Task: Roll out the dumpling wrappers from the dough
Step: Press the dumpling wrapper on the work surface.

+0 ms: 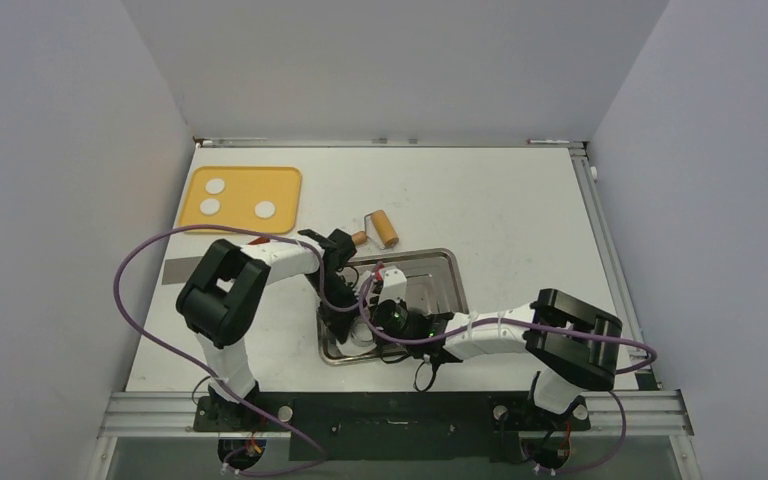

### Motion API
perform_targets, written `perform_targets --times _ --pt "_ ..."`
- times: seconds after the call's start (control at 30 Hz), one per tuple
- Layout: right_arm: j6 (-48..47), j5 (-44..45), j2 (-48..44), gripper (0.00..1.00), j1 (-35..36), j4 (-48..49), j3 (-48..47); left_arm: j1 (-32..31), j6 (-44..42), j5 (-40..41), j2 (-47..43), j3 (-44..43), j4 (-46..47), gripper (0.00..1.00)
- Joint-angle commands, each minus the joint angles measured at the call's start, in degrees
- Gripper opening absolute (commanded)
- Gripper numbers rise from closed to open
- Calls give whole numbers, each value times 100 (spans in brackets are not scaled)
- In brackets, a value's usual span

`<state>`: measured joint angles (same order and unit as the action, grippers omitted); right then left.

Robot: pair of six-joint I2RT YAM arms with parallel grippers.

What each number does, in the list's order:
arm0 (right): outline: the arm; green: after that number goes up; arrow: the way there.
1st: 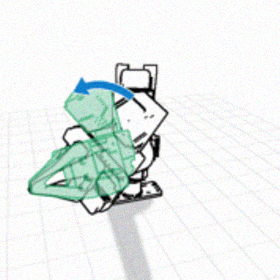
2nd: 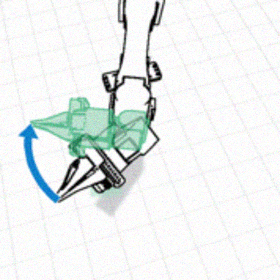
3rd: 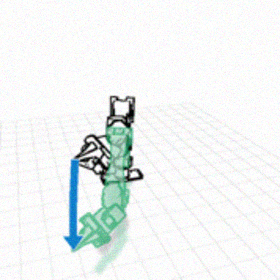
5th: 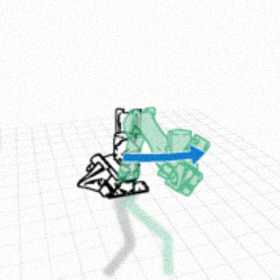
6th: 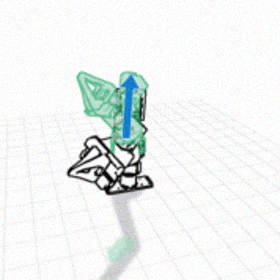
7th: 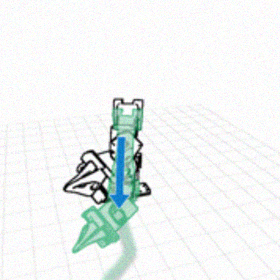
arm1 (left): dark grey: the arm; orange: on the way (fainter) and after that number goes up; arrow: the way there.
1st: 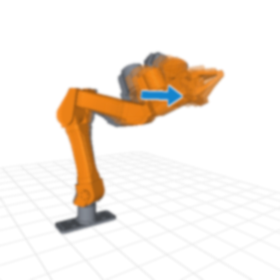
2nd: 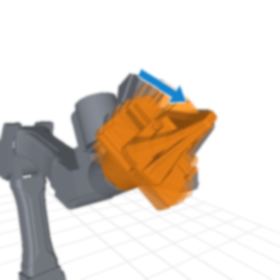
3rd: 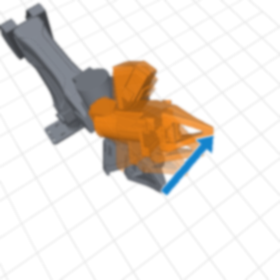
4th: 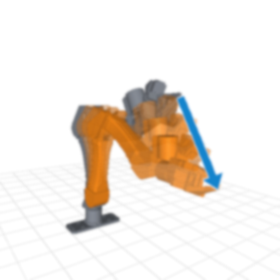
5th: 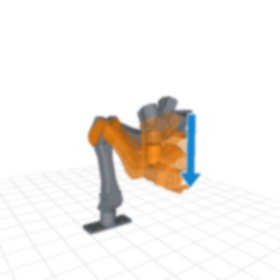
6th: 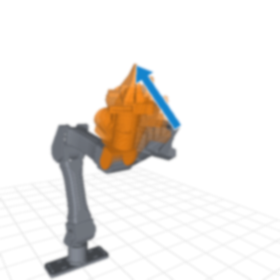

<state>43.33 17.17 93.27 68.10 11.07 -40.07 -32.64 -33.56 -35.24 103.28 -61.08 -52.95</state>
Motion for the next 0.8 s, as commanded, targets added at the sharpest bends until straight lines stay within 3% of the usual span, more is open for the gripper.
perform_targets --times 0.0,0.3,0.47,0.77 --pt "-748 -418 331 8 213 -527 22 -400 -265 1130 693 306 820 8" --pt "-1051 -263 -408 8 150 -611 -608 72 -219 47 -247 -947 -208 14" --pt "-1145 -231 -533 9 101 -627 -756 109 -307 -542 -768 -1517 -536 27" --pt "-961 -361 -344 8 -270 -707 -939 500 -274 -676 -716 -1771 -580 29"
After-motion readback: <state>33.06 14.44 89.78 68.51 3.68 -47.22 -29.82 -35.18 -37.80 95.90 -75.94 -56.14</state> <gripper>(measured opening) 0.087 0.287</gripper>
